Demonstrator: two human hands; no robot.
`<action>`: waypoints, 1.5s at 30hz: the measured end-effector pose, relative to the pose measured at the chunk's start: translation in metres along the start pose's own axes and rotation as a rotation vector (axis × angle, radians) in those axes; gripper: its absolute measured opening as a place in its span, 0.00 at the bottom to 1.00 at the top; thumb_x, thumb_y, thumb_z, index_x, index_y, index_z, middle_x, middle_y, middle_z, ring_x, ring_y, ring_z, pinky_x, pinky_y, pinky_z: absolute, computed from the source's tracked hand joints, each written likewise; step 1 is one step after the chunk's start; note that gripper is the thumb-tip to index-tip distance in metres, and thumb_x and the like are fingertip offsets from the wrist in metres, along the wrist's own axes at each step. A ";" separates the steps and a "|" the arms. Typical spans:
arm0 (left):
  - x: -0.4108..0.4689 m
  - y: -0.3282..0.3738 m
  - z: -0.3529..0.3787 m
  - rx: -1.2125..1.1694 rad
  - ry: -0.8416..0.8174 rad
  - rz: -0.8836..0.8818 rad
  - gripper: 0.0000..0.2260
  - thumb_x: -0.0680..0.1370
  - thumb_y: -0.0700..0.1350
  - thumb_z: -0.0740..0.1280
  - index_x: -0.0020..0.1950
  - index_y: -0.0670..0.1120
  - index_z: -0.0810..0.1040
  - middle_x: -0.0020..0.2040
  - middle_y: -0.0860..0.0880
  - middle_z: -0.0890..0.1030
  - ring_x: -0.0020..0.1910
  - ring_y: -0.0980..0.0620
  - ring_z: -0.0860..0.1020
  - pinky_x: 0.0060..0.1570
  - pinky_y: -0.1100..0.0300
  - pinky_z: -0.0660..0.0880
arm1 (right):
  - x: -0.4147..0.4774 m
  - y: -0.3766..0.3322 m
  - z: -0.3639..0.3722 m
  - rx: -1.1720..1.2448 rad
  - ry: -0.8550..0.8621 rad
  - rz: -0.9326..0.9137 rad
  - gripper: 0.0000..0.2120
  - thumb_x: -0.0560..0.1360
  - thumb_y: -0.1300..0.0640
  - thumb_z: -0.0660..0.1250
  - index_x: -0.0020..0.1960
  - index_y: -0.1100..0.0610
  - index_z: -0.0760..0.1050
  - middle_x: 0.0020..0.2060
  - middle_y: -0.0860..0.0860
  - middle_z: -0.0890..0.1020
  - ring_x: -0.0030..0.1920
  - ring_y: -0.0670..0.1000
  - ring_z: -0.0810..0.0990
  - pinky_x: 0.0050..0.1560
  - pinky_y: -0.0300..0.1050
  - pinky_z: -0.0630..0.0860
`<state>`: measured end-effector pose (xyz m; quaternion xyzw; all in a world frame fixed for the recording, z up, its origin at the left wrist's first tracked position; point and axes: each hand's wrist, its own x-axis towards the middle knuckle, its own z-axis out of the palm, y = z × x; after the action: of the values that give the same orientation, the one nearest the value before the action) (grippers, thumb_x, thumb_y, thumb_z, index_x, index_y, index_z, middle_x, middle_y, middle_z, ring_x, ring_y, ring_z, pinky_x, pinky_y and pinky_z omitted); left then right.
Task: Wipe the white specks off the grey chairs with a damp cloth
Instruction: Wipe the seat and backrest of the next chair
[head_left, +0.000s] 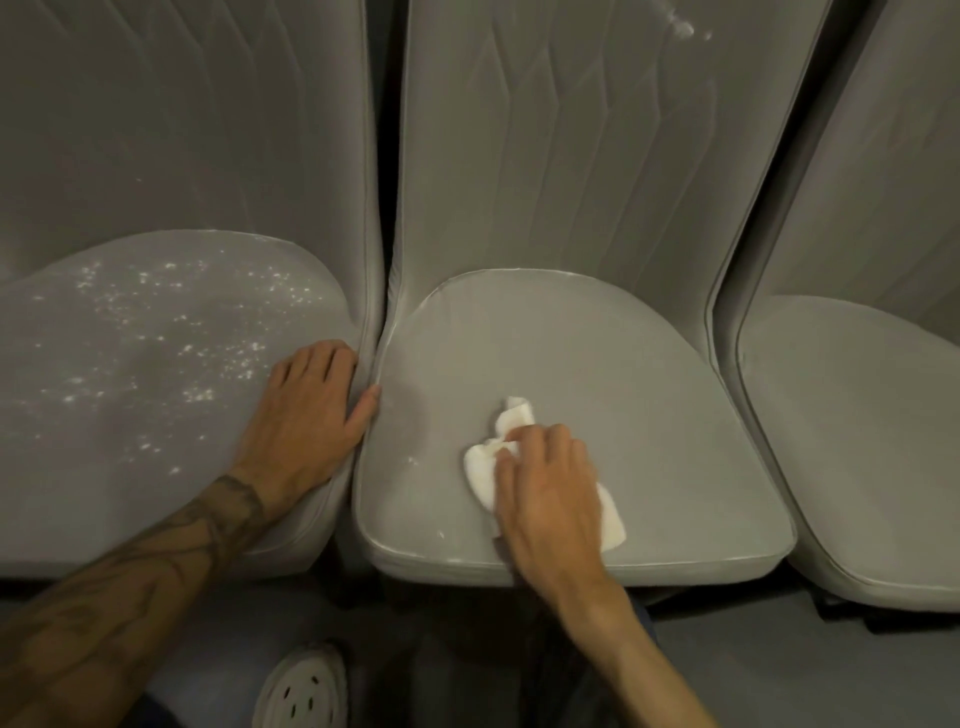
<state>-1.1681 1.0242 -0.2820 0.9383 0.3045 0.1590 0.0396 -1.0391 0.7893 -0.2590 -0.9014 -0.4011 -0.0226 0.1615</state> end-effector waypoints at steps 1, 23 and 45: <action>0.000 0.000 -0.001 -0.003 0.000 0.000 0.17 0.83 0.56 0.56 0.58 0.43 0.72 0.57 0.42 0.76 0.54 0.41 0.73 0.58 0.47 0.68 | -0.002 0.006 -0.001 -0.015 0.042 0.078 0.10 0.83 0.50 0.55 0.56 0.53 0.72 0.51 0.52 0.73 0.48 0.53 0.70 0.50 0.50 0.67; 0.003 0.004 -0.014 -0.077 -0.090 -0.010 0.11 0.85 0.49 0.62 0.57 0.41 0.74 0.56 0.42 0.76 0.55 0.41 0.74 0.59 0.47 0.69 | -0.034 -0.095 0.029 0.094 -0.014 -0.141 0.09 0.80 0.50 0.57 0.58 0.51 0.70 0.51 0.50 0.72 0.48 0.52 0.70 0.48 0.49 0.70; -0.013 -0.014 -0.003 -0.097 0.024 0.024 0.14 0.84 0.42 0.59 0.67 0.43 0.77 0.65 0.43 0.78 0.64 0.43 0.76 0.69 0.49 0.68 | 0.123 -0.094 0.046 -0.074 -0.101 -0.198 0.15 0.83 0.49 0.52 0.63 0.56 0.68 0.60 0.56 0.71 0.57 0.58 0.70 0.55 0.53 0.66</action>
<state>-1.1864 1.0277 -0.2854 0.9369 0.2857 0.1851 0.0794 -1.0285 0.9505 -0.2560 -0.8627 -0.4947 -0.0080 0.1045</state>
